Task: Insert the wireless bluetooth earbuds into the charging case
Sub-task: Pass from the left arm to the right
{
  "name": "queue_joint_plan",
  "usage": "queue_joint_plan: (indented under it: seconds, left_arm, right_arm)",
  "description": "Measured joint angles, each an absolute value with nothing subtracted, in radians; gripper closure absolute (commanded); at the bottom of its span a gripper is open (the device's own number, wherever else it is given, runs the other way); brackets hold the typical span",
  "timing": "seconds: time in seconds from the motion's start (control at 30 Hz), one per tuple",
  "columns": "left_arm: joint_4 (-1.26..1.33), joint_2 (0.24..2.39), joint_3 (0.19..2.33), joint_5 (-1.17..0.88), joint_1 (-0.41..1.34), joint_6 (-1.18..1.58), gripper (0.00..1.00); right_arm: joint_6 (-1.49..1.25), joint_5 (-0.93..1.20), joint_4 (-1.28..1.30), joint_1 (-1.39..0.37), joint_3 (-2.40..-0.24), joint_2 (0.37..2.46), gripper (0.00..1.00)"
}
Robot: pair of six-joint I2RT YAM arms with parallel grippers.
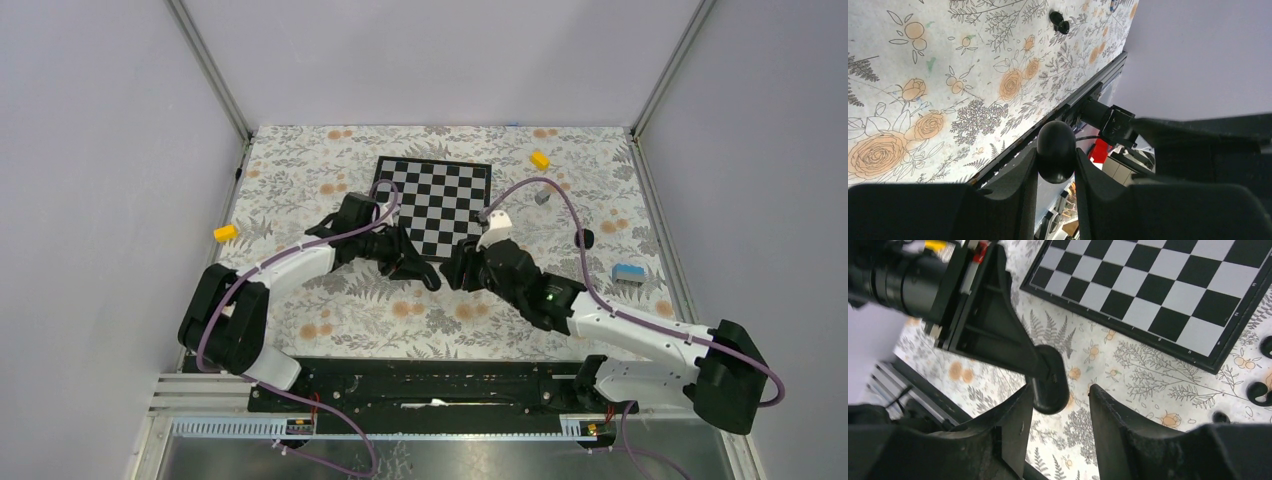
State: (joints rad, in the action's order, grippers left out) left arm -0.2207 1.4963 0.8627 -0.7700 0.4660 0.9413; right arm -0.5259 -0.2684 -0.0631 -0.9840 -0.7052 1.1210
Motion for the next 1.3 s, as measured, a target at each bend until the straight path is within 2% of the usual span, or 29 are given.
queue_joint_plan:
  seconds: [0.07, 0.17, 0.23, 0.43, 0.67, 0.77, 0.83, 0.93, 1.3]
  left_arm:
    - [-0.220, 1.496, 0.861, -0.784, 0.453, 0.942, 1.00]
    - [-0.184, 1.494, 0.841, -0.818, 0.419, 0.949, 1.00]
    - [-0.150, 1.489, 0.817, -0.846, 0.403, 0.953, 1.00]
    - [-0.113, 1.453, 0.801, -0.936, 0.395, 0.894, 1.00]
    - [-0.061, 1.412, 0.801, -1.022, 0.395, 0.841, 1.00]
    - [-0.013, 1.395, 0.801, -1.054, 0.394, 0.839, 1.00]
    - [0.031, 1.383, 0.795, -1.075, 0.392, 0.843, 1.00]
    - [0.088, 1.371, 0.789, -1.099, 0.392, 0.854, 1.00]
    - [0.234, 1.349, 0.774, -1.197, 0.391, 0.889, 1.00]
  right_arm:
    - [-0.574, -0.216, -0.092, -0.929, -0.698, 1.119, 0.46]
    - [-0.610, -0.149, -0.115, -0.880, -0.693, 1.124, 0.36]
    - [-0.635, -0.078, -0.145, -0.861, -0.691, 1.141, 0.32]
    - [-0.778, 0.186, -0.361, -0.768, -0.588, 1.165, 0.31]
    - [-0.909, 0.361, -0.574, -0.690, -0.506, 1.192, 0.40]
    - [-0.949, 0.411, -0.648, -0.677, -0.473, 1.192, 0.31]
    - [-0.973, 0.445, -0.692, -0.671, -0.464, 1.193, 0.29]
    - [-0.999, 0.491, -0.764, -0.669, -0.456, 1.198, 0.31]
    - [-1.148, 0.606, -1.064, -0.654, -0.412, 1.309, 0.48]
